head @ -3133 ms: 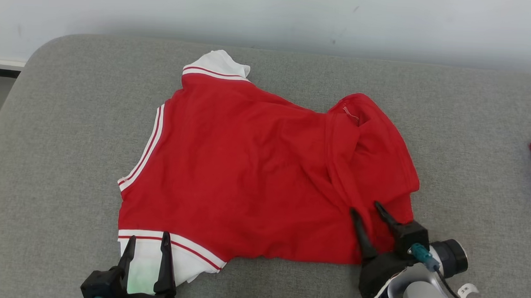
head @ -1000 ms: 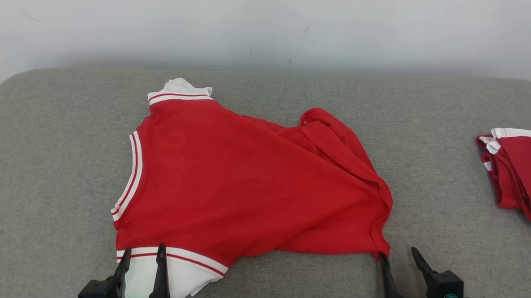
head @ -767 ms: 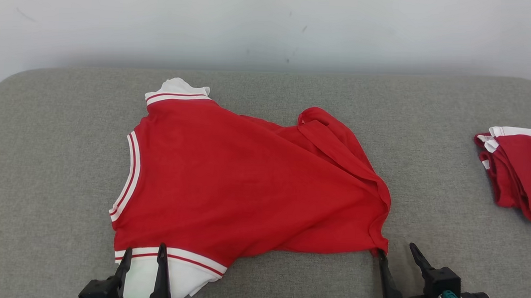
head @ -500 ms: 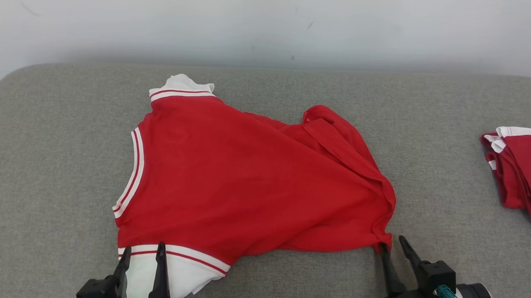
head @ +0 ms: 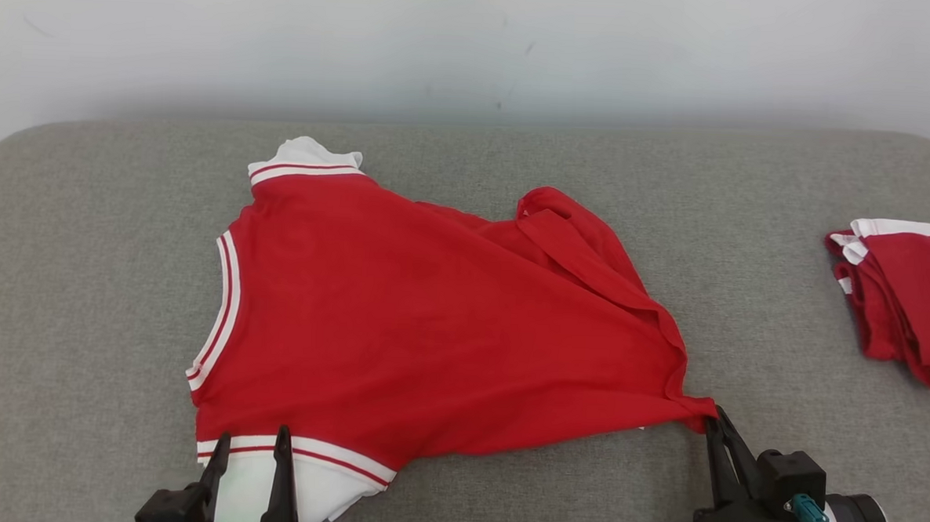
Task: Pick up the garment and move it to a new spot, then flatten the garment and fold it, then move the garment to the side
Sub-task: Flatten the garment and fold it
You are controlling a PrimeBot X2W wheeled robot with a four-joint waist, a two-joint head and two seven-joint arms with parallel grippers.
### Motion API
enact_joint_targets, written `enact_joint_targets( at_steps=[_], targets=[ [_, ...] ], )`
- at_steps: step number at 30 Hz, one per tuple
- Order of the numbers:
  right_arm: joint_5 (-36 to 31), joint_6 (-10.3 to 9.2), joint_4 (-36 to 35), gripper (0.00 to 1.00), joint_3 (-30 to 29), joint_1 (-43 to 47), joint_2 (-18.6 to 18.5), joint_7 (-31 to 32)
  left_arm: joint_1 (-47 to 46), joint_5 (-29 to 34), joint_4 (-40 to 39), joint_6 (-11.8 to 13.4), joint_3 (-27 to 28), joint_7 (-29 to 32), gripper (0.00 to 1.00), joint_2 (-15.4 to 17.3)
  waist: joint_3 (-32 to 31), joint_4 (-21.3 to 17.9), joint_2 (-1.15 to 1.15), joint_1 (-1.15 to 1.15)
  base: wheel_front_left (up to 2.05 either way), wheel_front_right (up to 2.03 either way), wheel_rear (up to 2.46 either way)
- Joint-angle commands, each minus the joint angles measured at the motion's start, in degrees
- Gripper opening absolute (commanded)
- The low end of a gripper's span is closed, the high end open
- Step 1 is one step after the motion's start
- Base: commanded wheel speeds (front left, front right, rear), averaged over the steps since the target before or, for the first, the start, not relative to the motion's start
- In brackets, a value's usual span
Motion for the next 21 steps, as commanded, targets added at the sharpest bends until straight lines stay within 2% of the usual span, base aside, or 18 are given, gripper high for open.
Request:
enact_joint_targets(
  at_steps=[1, 10, 17, 18, 19, 21],
  targets=[
    [0.6, -0.15, 0.1, 0.0, 0.3, 0.2, -0.2, 0.0, 0.2, 0.1, 0.5, -0.4, -0.2, -0.2, 1.0, 0.0, -0.4, -0.6, 0.0, 0.0, 0.0, 0.0, 0.0],
    [2.2, -0.15, 0.1, 0.0, 0.6, 0.9, 0.2, 0.0, 1.2, 1.4, 3.2, 0.9, 0.0, -0.2, 1.0, 0.0, -1.5, -1.8, 0.0, 0.0, 0.0, 0.0, 0.0],
    [3.9, -0.15, -0.9, 0.0, 0.4, 1.2, 0.1, 0.0, 2.2, 2.2, 4.6, 0.7, 0.9, -0.2, 1.0, 0.0, -2.8, -2.9, 0.0, 0.0, 0.0, 0.0, 0.0],
    [4.1, -0.15, -0.9, 0.03, 0.3, 1.2, 0.0, 0.0, 2.5, 2.3, 5.1, 0.6, 1.0, -0.2, 1.0, 0.0, -3.0, -3.2, 0.0, 0.0, 0.0, 0.0, 0.0],
    [4.2, -0.15, -0.9, 0.14, 0.3, 1.3, -0.1, 0.0, 2.6, 2.4, 5.3, 0.6, 1.0, -0.2, 1.0, 0.0, -3.2, -3.4, 0.0, 0.0, 0.0, 0.0, 0.0],
    [4.7, -0.15, -1.0, 0.27, 0.2, 1.4, -0.4, 0.0, 2.6, 2.4, 5.7, 0.7, 1.0, -0.2, 1.0, 0.0, -3.6, -3.9, 0.0, 0.0, 0.0, 0.0, 0.0]
  ],
)
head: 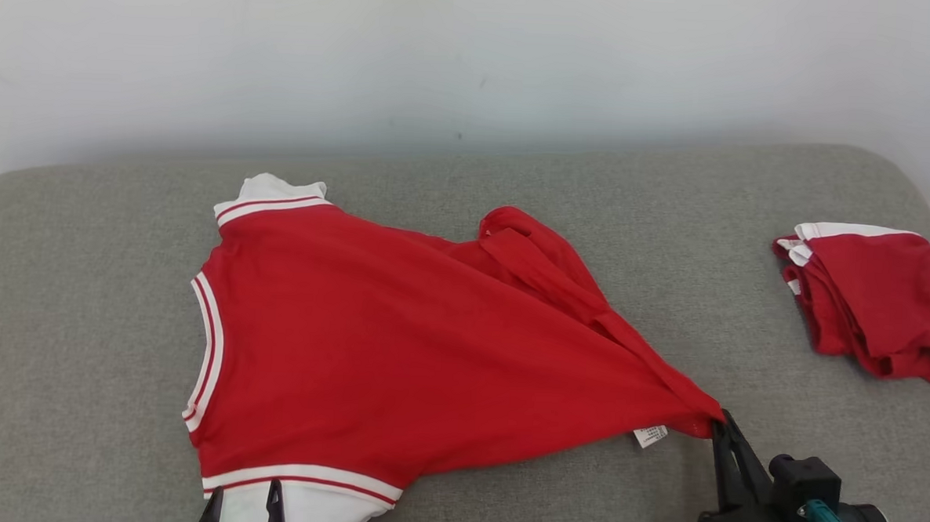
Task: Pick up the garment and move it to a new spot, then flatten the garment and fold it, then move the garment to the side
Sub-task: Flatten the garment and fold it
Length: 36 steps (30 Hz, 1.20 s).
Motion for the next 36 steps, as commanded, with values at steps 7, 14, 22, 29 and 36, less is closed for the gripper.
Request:
enact_joint_targets(
  at_steps=[7, 14, 22, 29, 36],
  targets=[
    [0.8, -0.15, -1.3, 1.0, -4.8, 0.0, -0.7, 0.0, 0.8, 0.1, 0.8, 0.3, -0.3, -0.2, 1.0, 0.0, -1.2, -1.5, 0.0, 0.0, 0.0, 0.0, 0.0],
    [0.1, -0.15, -2.1, 1.0, -7.0, -0.4, -0.6, 0.0, 0.4, 1.2, 0.2, 0.5, 0.1, -0.2, 1.0, 0.0, -1.7, -0.5, 0.0, 0.0, 0.0, 0.0, 0.0],
    [2.6, -0.15, -3.0, 1.0, -2.4, 0.9, 0.5, 0.0, 1.5, 3.0, -1.9, 1.2, 3.1, -0.2, 1.0, 0.0, -2.3, 0.9, 0.0, 0.0, 0.0, 0.0, 0.0],
    [3.4, -0.15, -2.2, 1.0, -0.8, 1.4, 0.8, 0.0, 2.4, 3.6, -2.3, 0.7, 4.9, -0.2, 1.0, 0.0, -2.9, 1.7, 0.0, 0.0, 0.0, 0.0, 0.0],
    [3.6, -0.15, -2.1, 1.0, -0.5, 2.0, 0.9, 0.0, 2.5, 3.6, -2.3, 0.5, 5.2, -0.2, 1.0, 0.0, -2.8, 1.7, 0.0, 0.0, 0.0, 0.0, 0.0]
  ],
)
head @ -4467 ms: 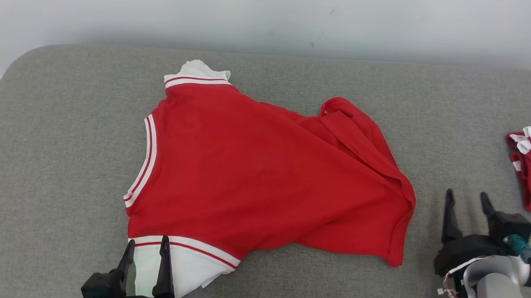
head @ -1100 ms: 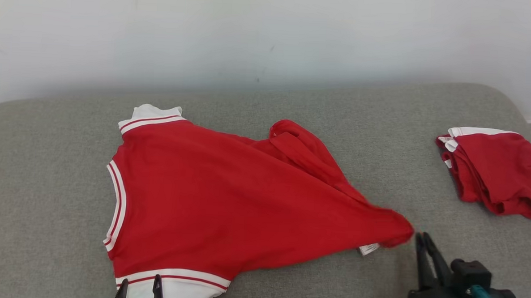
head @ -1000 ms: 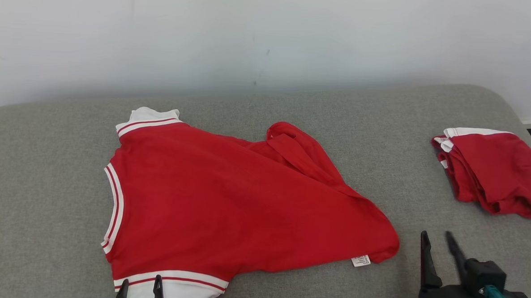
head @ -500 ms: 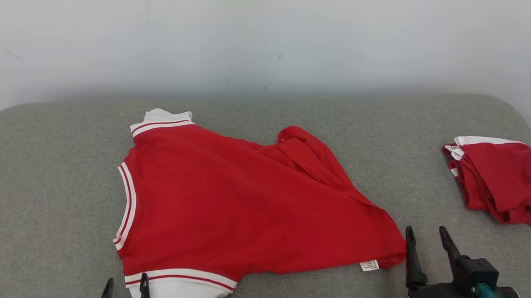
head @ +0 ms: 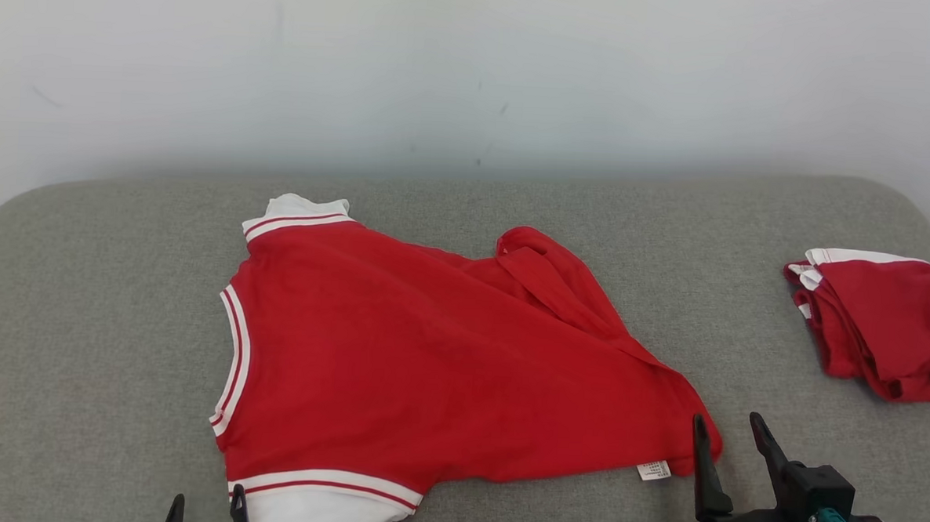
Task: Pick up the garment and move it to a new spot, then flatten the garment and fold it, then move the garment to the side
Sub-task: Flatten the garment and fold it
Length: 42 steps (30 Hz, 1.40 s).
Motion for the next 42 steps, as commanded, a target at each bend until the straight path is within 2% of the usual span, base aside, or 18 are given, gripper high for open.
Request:
enact_joint_targets(
  at_steps=[1, 9, 19, 26, 33, 42],
  targets=[
    [0.4, -0.15, 0.1, 1.0, 0.2, 0.6, 0.2, 0.0, 0.3, -0.1, -0.1, -0.3, -0.2, -0.2, 1.0, 0.0, 0.2, -0.1, 0.0, 0.0, 0.0, 0.0, 0.0],
    [-0.3, -0.15, 1.1, 1.0, -0.3, 0.3, 0.2, 0.0, 0.5, -4.2, 1.1, -1.7, -3.4, -0.2, 1.0, 0.0, 2.0, 0.1, 0.0, 0.0, 0.0, 0.0, 0.0],
    [-0.9, -0.15, 1.5, 1.0, -1.6, -0.1, 0.1, 0.0, 2.5, -7.9, 2.5, -2.2, -8.7, -0.2, 1.0, 0.0, 2.9, 2.9, 0.0, 0.0, 0.0, 0.0, 0.0],
    [-0.9, -0.15, 1.8, 1.0, -0.6, -0.7, 0.2, 0.0, 1.6, -6.9, 2.5, -2.1, -9.9, -0.2, 1.0, 0.0, 3.2, 3.5, 0.0, 0.0, 0.0, 0.0, 0.0],
    [-0.7, -0.15, 2.4, 1.0, 0.0, 0.2, 0.2, 0.0, 2.6, -5.9, 2.5, -1.5, -9.5, -0.2, 1.0, 0.0, 1.6, 2.5, 0.0, 0.0, 0.0, 0.0, 0.0],
    [-0.5, -0.15, 2.5, 1.0, 0.0, 0.6, 0.2, 0.0, 2.1, -8.4, 6.5, -2.3, -10.5, -0.2, 1.0, 0.0, 1.0, 1.7, 0.0, 0.0, 0.0, 0.0, 0.0]
  ],
)
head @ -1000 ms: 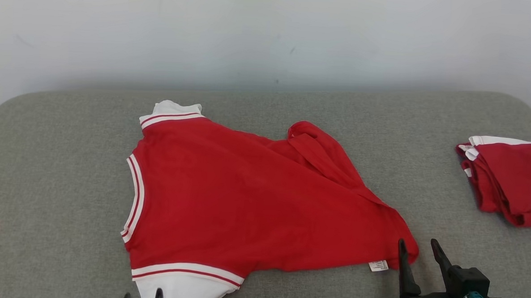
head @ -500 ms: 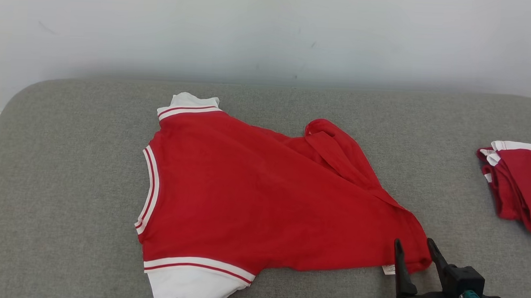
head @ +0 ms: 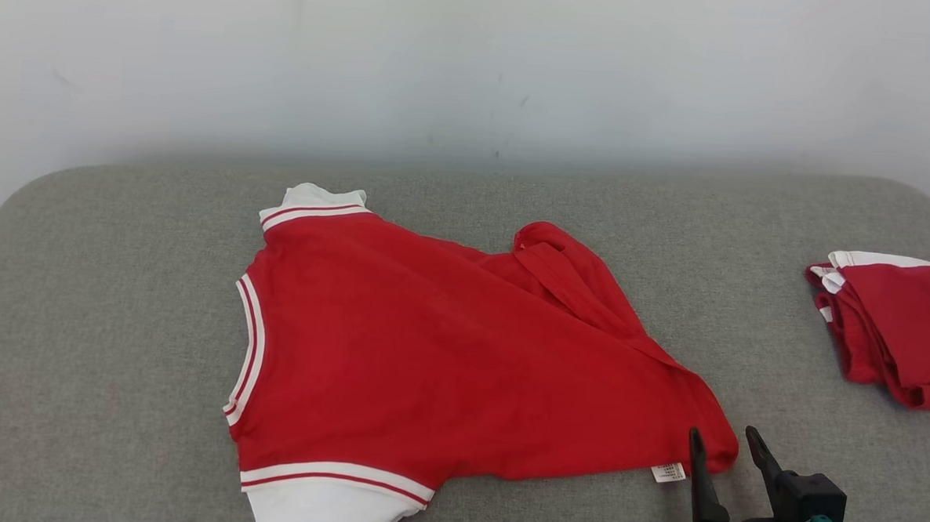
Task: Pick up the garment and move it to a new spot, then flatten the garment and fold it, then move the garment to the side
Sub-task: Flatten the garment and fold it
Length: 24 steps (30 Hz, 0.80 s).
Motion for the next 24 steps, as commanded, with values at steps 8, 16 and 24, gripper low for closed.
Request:
enact_joint_targets(
  at_steps=[8, 16, 24],
  targets=[
    [0.2, -0.15, -0.6, 1.0, 0.0, 0.0, 0.2, 0.0, -3.1, 0.1, 0.2, -0.9, 0.5, -0.2, 0.0, 0.0, 1.0, -0.3, 0.0, 0.0, 0.0, 0.0, 0.0],
    [0.7, -0.15, -1.1, 1.0, -0.1, -1.4, -0.5, 0.0, -8.1, 3.4, -3.1, -2.1, 3.4, -0.2, 0.0, 0.0, 3.3, -0.9, 0.0, 0.0, 0.0, 0.0, 0.0],
    [1.5, -0.15, -2.4, 1.0, 0.0, -3.7, -0.9, 0.0, -17.1, 7.4, -5.0, -2.9, 9.0, -0.2, 0.0, 0.0, 7.6, -2.0, 0.0, 0.0, 0.0, 0.0, 0.0]
  ],
)
